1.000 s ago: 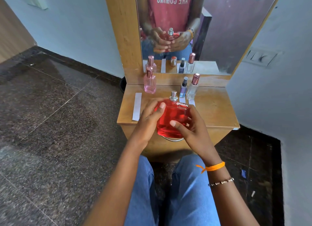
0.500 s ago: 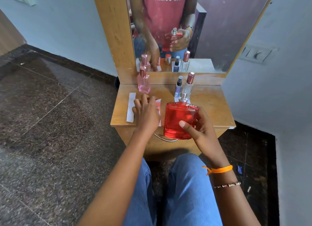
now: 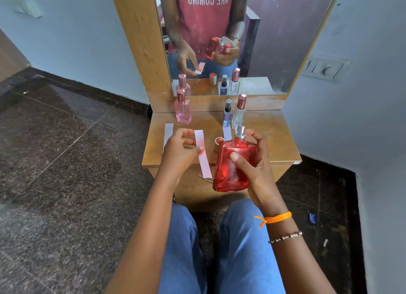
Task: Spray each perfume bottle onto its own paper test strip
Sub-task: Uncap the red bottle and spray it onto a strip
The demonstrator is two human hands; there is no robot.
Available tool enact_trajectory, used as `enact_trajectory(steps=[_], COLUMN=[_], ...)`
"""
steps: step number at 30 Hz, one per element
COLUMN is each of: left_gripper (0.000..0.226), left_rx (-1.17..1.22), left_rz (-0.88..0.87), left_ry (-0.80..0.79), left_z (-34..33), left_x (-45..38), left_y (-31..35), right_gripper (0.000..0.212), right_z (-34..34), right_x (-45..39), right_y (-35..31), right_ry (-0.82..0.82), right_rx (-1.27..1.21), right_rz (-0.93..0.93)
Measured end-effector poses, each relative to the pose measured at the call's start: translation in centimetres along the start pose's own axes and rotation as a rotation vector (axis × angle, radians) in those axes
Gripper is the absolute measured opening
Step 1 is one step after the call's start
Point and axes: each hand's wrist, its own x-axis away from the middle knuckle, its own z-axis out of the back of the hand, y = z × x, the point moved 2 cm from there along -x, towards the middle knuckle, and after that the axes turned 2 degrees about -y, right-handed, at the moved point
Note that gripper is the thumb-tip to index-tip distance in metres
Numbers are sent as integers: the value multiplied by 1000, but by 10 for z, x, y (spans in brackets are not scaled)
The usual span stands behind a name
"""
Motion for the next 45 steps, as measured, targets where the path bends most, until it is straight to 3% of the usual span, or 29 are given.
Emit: enact_trajectory(steps=[5, 12, 16, 22, 29, 40, 45], left_gripper=[34, 17, 21, 30, 15, 20, 24], left_rx=[49, 143, 211, 240, 278, 287, 268], left_rz=[-54, -145, -151, -92, -66, -10, 16], left_ry=[-38, -107, -104, -146, -137, -188, -204], left_z=[3, 0, -6, -25, -49, -63, -68], left_x=[20, 34, 37, 41, 44, 42, 41], left_y=[14, 27, 28, 32, 34, 28, 28], right_gripper=[65, 55, 54, 58, 62, 55, 62], right_z=[1, 12, 22, 35, 43, 57, 58], right_x=[5, 9, 13, 6, 0, -10, -12], right_y=[-9, -24, -31, -46, -56, -67, -70], right_ry=[-39, -82, -49, -68, -205, -341, -368], right_rx=[7, 221, 378, 963, 1487, 1580, 1608], right_rz=[22, 141, 183, 319, 399, 370, 370])
